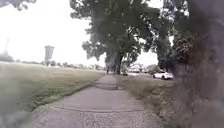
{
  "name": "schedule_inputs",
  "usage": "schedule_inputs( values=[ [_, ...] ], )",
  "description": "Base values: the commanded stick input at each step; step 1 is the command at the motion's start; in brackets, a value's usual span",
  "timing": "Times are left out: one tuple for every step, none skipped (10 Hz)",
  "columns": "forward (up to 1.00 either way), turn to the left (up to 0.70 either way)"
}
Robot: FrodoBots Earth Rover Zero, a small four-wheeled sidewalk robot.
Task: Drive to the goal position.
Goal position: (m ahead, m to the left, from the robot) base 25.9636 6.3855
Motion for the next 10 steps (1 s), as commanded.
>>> schedule_inputs(
  values=[
    [0.7,0.0],
    [0.7,0.0],
    [0.7,0.0],
    [0.7,0.0],
    [0.7,0.0],
    [0.7,0.0],
    [0.7,0.0],
    [0.7,0.0],
    [0.7,0.0],
    [0.7,0.0]
  ],
)
